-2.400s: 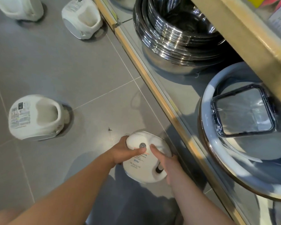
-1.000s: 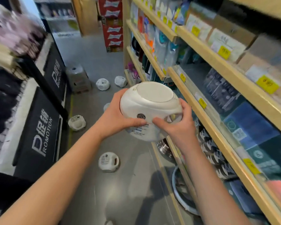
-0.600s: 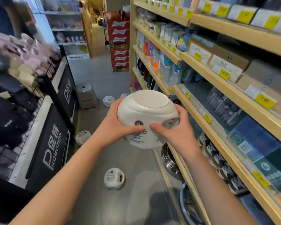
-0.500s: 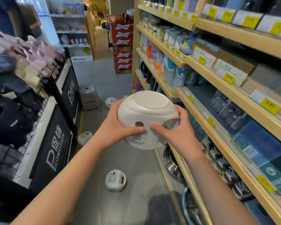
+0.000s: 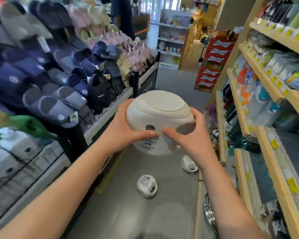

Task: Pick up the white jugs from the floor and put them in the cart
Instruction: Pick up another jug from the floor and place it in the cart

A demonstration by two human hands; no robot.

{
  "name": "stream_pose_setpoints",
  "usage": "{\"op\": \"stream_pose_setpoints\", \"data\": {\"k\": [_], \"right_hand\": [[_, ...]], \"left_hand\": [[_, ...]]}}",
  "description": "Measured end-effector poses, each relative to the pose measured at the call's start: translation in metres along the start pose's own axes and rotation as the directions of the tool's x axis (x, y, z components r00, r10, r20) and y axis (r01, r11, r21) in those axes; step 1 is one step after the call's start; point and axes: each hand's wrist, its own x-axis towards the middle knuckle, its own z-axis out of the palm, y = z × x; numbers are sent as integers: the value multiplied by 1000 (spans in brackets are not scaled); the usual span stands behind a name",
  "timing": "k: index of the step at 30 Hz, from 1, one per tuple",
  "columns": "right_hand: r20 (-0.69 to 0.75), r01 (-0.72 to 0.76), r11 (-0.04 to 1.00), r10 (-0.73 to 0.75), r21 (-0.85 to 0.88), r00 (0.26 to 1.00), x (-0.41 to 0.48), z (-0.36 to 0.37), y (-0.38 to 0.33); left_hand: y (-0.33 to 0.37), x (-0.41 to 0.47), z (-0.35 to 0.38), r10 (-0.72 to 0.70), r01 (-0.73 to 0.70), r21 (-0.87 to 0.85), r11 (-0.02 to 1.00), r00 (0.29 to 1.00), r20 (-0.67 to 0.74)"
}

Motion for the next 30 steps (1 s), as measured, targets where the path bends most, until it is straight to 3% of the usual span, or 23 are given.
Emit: {"op": "stream_pose_setpoints", "data": {"k": [5,9,14,19,26,30], "right_hand": [[247,99,992,-115,79,962,-17,44,-10],[447,135,981,-183,136,876,-43,95,-30],[657,178,962,-271,207,703,-91,166,-64],[779,179,938,-347,297,523,-167,228,-100],[890,177,912,-402,369,216,-312,289,-148],[909,156,904,-411,397,71,-414,309,-164]], "left_hand": [[3,-81,-38,-99,116,52,992,962,-256],[12,-157,-72,-183,237,62,970,869,-460],[26,-259,-111,-248,389,49,920,674,-696],[50,-367,-145,-267,493,5,870,479,-837],[85,-536,-150,-226,553,-96,828,171,-959],[106,-641,-146,-224,572,-163,804,37,-974]]}}
